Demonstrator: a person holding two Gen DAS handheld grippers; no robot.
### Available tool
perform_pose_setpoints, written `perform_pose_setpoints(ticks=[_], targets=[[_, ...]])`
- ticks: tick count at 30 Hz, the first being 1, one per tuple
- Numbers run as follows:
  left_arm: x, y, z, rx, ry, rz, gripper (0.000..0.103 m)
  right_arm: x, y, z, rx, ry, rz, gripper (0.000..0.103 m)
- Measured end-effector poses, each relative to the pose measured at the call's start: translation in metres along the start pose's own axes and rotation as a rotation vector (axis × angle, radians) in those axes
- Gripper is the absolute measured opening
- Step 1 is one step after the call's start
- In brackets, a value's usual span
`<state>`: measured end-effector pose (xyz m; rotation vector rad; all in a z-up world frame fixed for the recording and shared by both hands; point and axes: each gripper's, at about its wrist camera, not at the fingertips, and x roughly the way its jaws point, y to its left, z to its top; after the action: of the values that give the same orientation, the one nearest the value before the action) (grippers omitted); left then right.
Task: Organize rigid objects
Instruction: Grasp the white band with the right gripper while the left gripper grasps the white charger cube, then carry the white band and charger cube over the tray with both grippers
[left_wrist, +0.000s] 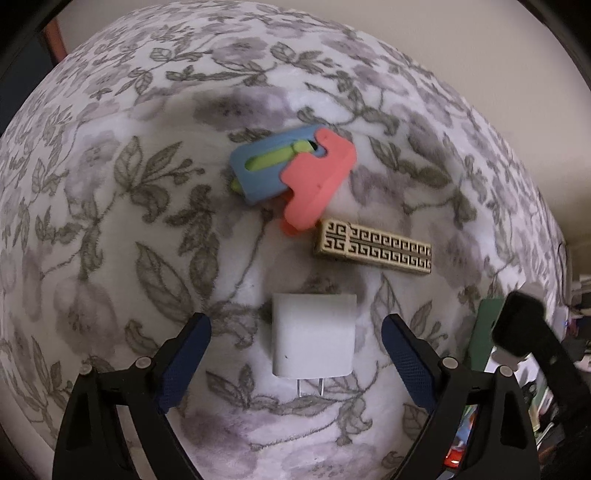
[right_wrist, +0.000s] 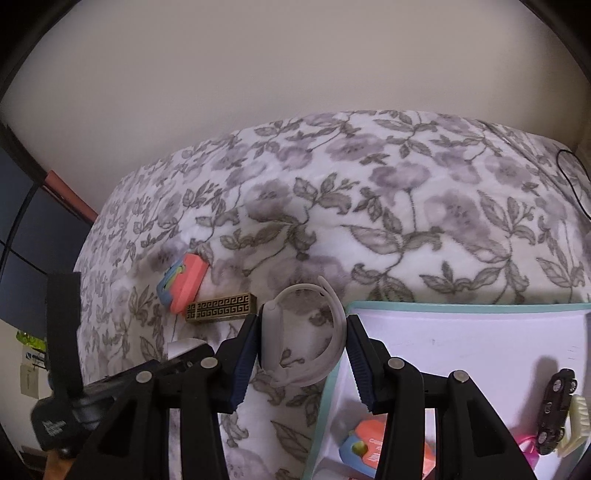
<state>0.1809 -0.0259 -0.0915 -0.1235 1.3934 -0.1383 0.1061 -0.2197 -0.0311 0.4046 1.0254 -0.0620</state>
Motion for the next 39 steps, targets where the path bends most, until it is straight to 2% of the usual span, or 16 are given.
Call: perform_pose_setpoints(ticks=[5,7,8,11,12,26,39], targets=[[0.006,-0.013,-0.003,0.080,-0.004,0.078,0.084,-0.001,-0.001,-0.001,0.003,0.003,-0.002,0.050],[0.006,-0.017,-0.003,0.101,-0.016,0.117,0.071,-0.001,-0.002,-0.001,0.002,0.004,-0.002,0.050],[0.005,-0.018,-0.002,0.108,-0.023,0.122,0.068,-0.001,-0.002,-0.001,0.002,0.004,-0.002,0.050],[0.002,-0.019,0.000,0.111,-0.035,0.103,0.053,-0.001,-0.002,-0.002,0.001,0.006,-0.012,0.050],[0.001,-0.020,0.000,0.112,-0.037,0.097,0.044,-0.001,-0.003,-0.002,0.002,0.007,-0.014,0.050],[-0.031,-0.007,-0.005,0.066,-0.058,0.010,0.044,-0.019,-0.020,-0.003,0.050,0.004,-0.018,0.050],[-0.067,-0.050,-0.021,0.131,-0.110,-0.070,0.044,-0.062,-0.064,-0.013,0.147,-0.027,-0.056,0.050]])
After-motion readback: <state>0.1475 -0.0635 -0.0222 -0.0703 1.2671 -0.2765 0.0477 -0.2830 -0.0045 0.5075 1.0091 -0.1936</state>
